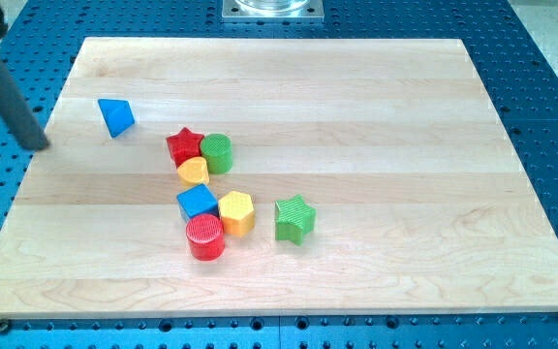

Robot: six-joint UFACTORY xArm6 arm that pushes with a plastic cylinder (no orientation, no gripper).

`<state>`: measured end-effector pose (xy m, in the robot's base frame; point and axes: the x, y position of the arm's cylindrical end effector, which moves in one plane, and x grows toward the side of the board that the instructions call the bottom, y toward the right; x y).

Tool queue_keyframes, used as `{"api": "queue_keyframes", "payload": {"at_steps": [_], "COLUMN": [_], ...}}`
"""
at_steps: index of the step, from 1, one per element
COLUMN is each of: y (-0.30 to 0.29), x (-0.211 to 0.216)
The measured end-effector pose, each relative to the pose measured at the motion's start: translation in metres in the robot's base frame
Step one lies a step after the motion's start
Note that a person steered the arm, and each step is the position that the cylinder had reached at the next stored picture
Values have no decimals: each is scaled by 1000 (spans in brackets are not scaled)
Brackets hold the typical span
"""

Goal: Place the triangle top left to the red star

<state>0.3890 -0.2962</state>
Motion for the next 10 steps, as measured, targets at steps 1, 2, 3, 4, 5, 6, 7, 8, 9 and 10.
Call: {"api": "queue_keyframes", "payload": {"at_steps": [1,2,3,4,5,6,7,8,9,10], "y": [11,28,67,81,91,91,90,90,90,90], "x": [-41,-54,-35,-33,0,4,2,-29,-29,-29]}}
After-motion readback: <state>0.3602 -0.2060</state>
